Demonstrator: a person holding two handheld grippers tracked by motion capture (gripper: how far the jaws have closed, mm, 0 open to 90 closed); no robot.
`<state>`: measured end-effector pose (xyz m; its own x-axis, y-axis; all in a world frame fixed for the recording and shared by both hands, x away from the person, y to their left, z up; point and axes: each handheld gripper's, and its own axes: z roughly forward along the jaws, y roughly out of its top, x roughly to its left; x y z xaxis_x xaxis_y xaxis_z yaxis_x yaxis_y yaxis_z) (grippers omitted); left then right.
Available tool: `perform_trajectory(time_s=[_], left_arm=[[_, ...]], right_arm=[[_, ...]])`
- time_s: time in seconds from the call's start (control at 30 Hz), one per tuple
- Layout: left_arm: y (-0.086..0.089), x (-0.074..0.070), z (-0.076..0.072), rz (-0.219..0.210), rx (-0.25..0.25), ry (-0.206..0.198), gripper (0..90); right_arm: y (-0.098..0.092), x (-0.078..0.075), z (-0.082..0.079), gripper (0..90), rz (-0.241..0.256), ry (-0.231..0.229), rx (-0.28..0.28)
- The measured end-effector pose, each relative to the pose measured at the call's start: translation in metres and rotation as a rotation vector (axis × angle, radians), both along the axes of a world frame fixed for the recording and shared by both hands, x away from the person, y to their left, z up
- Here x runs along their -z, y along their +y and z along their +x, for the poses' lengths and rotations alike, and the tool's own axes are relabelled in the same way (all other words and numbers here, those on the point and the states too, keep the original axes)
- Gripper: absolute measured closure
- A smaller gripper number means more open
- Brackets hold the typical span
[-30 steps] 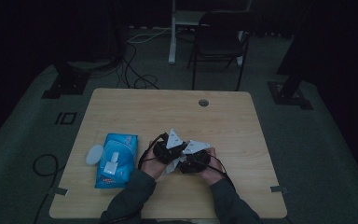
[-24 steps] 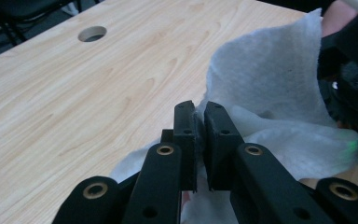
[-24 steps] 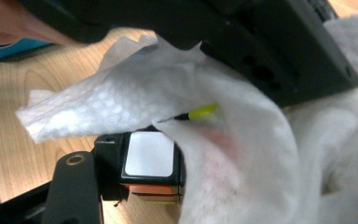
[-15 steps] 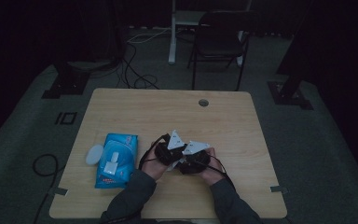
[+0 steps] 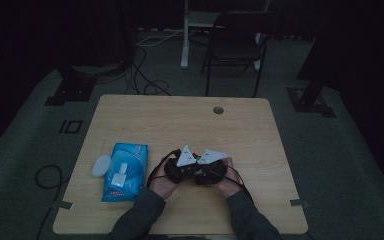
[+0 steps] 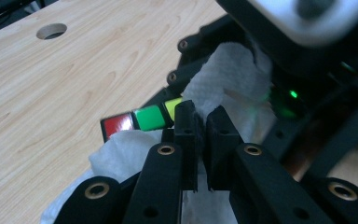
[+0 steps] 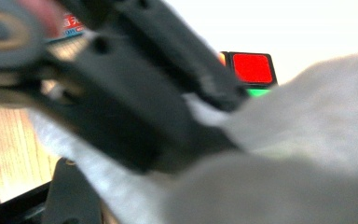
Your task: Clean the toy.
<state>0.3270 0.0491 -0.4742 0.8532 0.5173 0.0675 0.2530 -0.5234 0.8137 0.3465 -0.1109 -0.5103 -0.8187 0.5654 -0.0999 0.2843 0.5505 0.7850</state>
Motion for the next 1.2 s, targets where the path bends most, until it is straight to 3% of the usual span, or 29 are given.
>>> perform_trajectory(time_s=[0.43,1.2], left_arm=[[0.013,-0.003,-0.003,0.004,-0.008,-0.005,86.1],[0.026,-0.008,0.024,-0.027,-0.075,0.011,86.3]], right_arm=[[-0.002,-0.002,0.000,33.8,0.002,-0.013,0.015],[0.007,-0.003,-0.010,33.8,-0.025,-0.044,-0.015]])
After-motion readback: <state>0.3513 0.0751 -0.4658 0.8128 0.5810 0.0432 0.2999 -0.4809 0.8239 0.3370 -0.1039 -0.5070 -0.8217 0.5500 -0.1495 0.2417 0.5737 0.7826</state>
